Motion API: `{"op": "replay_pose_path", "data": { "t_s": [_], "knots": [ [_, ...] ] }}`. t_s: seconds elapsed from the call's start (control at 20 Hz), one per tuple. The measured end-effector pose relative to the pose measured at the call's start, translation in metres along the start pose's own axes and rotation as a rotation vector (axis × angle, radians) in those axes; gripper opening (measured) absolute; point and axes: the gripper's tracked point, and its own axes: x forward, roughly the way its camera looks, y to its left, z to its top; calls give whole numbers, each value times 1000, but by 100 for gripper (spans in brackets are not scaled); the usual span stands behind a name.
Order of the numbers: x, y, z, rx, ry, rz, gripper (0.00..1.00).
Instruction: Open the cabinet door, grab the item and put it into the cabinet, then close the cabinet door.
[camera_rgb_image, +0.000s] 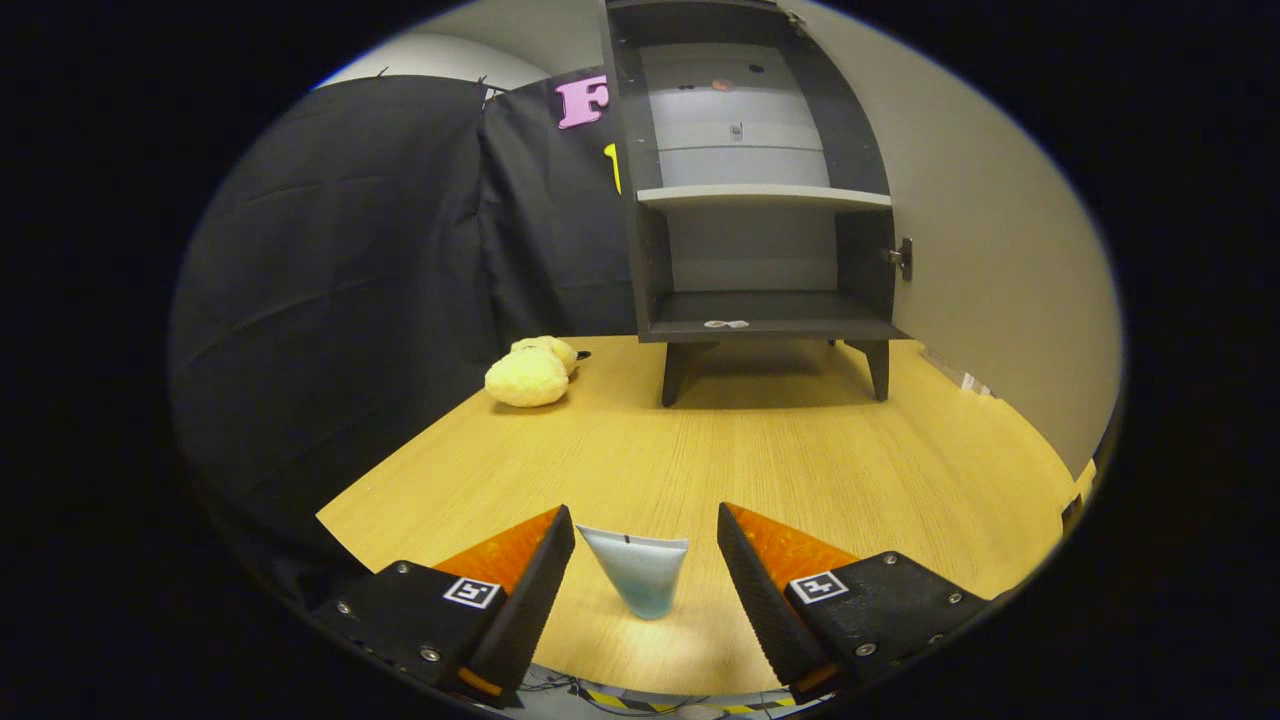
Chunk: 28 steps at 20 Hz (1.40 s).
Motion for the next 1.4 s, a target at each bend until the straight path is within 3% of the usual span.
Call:
{"op": "replay_pose_path", "data": {
  "t_s": [0.35,0.45,0.55,0.6,1.4],
  "knots": [
    [13,-1,-46,27,126,-16,78],
    [14,-1,-49,26,138,-10,69],
    [13,-2,-50,0,141,-10,52],
    [13,0,-48,-3,144,2,50],
    [-4,-41,95,17,-14,-6,49]
  ]
}}
